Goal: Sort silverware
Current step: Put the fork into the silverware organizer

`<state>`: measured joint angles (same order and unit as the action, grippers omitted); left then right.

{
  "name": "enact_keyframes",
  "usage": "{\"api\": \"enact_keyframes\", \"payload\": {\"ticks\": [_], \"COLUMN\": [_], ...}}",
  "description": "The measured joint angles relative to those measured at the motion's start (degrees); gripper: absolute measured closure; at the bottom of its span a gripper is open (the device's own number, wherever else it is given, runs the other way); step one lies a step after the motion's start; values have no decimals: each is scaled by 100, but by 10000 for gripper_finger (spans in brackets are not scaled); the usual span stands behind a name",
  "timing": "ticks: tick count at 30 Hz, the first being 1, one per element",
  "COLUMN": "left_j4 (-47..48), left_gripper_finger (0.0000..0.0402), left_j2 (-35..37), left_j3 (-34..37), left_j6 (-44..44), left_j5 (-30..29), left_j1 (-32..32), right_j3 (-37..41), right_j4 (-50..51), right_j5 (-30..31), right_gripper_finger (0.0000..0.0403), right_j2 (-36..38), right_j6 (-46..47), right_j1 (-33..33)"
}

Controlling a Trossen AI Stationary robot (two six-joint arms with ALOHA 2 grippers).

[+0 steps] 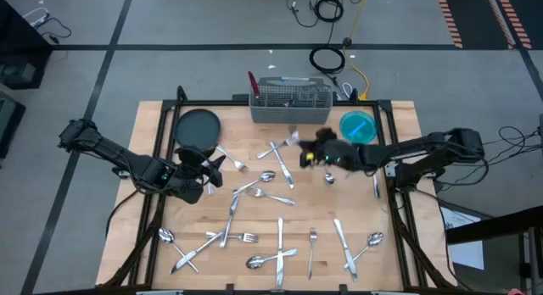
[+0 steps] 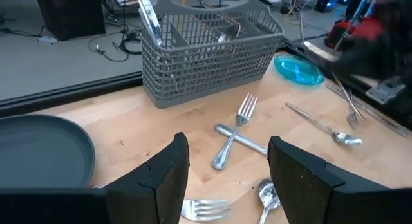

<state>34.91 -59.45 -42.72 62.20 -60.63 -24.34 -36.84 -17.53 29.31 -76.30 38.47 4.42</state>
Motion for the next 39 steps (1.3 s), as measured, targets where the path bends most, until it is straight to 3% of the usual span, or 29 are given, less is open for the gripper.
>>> {"api": "enact_keyframes", "payload": {"ticks": [3, 8, 15, 19, 24, 28, 39], "left_j4": [1, -12, -11, -1, 7, 14, 32], "left_gripper_finger": [189, 189, 189, 189, 189, 189, 189], "left_j2": [-1, 1, 1, 1, 1, 1, 1], "left_j3": [0, 0, 0, 0, 0, 0, 0], "left_j6": [1, 29, 34, 33, 22, -12, -167], "left_j5": [-45, -175, -405, -557, -587, -587, -581], "left_j1": [0, 0, 0, 0, 32, 94, 327], "right_j3": [2, 2, 0, -2, -3, -15, -15], "right_j4": [-821, -2731, -4259, -5812, -7241, -7214, -7233], "right_j5": [-99, -1045, -2596, -3323, -3419, -3538, -3245], "right_gripper_finger": [402, 402, 402, 403, 403, 403, 403], "right_j2": [154, 182, -196, -852, -1929, -2545, -2740], "right_j6": [-885, -2355, -2590, -2666, -2376, -2162, -2581], "right_j1": [369, 1172, 2532, 3007, 3384, 3532, 3668]}}
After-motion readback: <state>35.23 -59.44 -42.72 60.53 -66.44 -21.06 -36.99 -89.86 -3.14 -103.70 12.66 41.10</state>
